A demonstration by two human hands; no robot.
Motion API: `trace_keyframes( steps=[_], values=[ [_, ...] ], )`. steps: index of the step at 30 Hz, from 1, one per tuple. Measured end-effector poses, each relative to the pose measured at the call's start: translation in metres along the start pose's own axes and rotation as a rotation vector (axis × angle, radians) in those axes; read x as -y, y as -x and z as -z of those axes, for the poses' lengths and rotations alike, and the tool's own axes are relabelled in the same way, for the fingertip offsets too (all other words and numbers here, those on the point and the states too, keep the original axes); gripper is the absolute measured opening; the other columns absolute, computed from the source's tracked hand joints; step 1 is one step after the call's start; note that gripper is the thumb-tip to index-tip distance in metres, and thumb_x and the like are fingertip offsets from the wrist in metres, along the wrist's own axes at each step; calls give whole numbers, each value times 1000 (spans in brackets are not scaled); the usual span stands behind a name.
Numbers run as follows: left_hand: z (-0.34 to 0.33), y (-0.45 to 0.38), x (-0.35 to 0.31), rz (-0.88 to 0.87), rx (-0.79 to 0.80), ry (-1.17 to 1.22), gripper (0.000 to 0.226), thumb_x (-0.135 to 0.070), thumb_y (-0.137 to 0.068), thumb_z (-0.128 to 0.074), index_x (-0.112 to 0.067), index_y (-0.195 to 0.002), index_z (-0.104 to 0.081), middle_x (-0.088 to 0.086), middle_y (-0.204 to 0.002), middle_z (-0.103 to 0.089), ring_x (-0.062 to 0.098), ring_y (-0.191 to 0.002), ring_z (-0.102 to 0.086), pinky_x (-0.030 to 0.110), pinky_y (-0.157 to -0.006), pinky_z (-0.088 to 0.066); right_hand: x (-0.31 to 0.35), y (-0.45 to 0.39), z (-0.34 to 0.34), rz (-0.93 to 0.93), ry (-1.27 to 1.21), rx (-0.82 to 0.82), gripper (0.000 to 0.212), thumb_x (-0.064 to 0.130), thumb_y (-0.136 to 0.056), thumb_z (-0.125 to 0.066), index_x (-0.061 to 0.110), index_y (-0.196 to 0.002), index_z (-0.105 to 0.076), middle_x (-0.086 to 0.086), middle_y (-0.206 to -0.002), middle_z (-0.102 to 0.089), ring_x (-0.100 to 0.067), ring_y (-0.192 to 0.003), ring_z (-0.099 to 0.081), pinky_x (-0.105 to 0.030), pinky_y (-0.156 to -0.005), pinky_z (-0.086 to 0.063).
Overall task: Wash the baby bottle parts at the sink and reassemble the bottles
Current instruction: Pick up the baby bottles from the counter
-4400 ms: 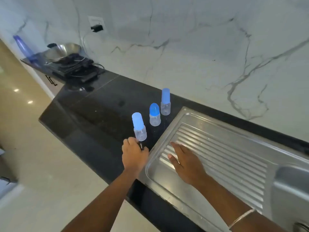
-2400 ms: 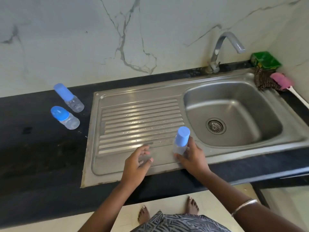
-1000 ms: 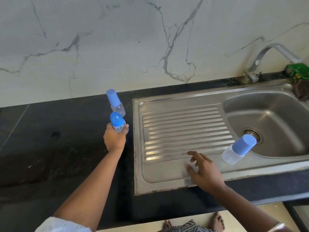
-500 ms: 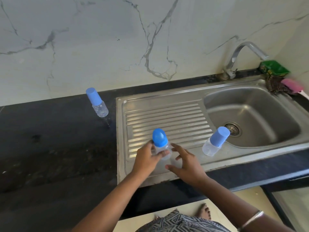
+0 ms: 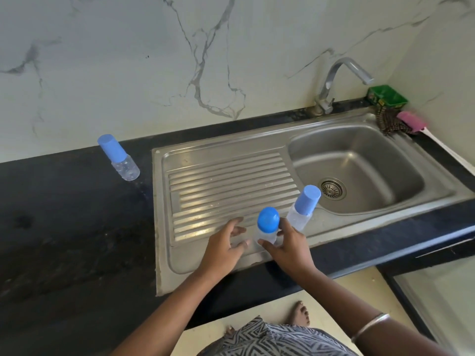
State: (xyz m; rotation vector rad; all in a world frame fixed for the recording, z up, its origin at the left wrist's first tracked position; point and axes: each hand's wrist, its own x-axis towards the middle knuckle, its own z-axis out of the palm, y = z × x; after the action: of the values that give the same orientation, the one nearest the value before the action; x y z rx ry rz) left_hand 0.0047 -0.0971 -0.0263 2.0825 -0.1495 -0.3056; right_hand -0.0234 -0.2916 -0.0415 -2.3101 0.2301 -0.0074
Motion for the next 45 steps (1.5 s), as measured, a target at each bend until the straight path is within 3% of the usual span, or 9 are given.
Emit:
trace_keyframes(
  steps=[7,14,17,19,22,28,32,36,45],
  values=[
    [14,6,10,-18,-57,-49,36,-22,-93,-67,-29,-128,-59,-20,-108,-65,-11,-106,-56,3,-83,-41,0,-5,-1,-79,8,-12,55,44,-83,-76,25,-127,-48,4,-100,-62,-18,-91,-59,-30,-73,-44],
    [23,12,20,-47,-89,-71,32,-13,-96,-63,-25,-125,-60,-17,-118,-62,-15,-109,-53,-2,-86,-37,4,9,-3,-132,-124,-144,66,43,-80,-80,25,-134,-47,11,-121,-54,-8,-105,-54,-28,-85,-47],
    [29,11,26,-46,-110,-53,31,-13,-95,-64,-25,-124,-61,-20,-117,-62,-17,-111,-52,-3,-87,-36,10,26,-5,8,-119,-339,43,27,-86,-76,21,-117,-47,5,-111,-50,-9,-96,-49,-31,-79,-49],
    [35,11,29,-55,-126,-48,29,-13,-95,-64,-24,-122,-62,-19,-116,-64,-13,-112,-54,0,-89,-39,17,33,-6,186,-72,-374,32,14,-87,-73,17,-107,-48,2,-102,-49,-5,-85,-46,-22,-73,-44],
    [45,9,31,-63,-200,-24,25,-14,-95,-65,-24,-118,-65,-17,-109,-66,-7,-106,-57,6,-89,-44,37,33,-10,341,-73,-289,28,9,-87,-71,18,-104,-51,5,-96,-50,2,-80,-48,-8,-69,-39],
    [87,-15,33,100,-401,91,15,-11,-93,-63,-21,-103,-67,-10,-95,-68,-2,-88,-63,13,-80,-50,62,11,-31,391,-45,-21,24,17,-92,-67,16,-116,-65,12,-104,-53,3,-90,-53,-9,-73,-44],
    [131,-43,44,227,-546,93,23,-7,-90,-61,-10,-112,-64,2,-101,-66,18,-95,-62,29,-86,-49,62,-2,-46,320,-4,84,33,24,-93,-65,21,-126,-62,15,-115,-54,1,-100,-55,-9,-80,-47],
    [172,-75,64,319,-652,73,38,-8,-85,-67,-12,-120,-53,5,-107,-60,22,-98,-61,25,-72,-43,64,-13,-57,247,30,104,34,23,-91,-67,22,-125,-64,18,-109,-52,1,-95,-53,1,-75,-35],
    [238,-138,90,426,-767,34,92,-34,-76,-83,-11,-150,-32,13,-148,-41,34,-132,-47,49,-99,-47,67,-23,-67,186,51,144,34,22,-91,-67,23,-125,-64,17,-113,-56,3,-98,-55,3,-75,-35]
  ],
)
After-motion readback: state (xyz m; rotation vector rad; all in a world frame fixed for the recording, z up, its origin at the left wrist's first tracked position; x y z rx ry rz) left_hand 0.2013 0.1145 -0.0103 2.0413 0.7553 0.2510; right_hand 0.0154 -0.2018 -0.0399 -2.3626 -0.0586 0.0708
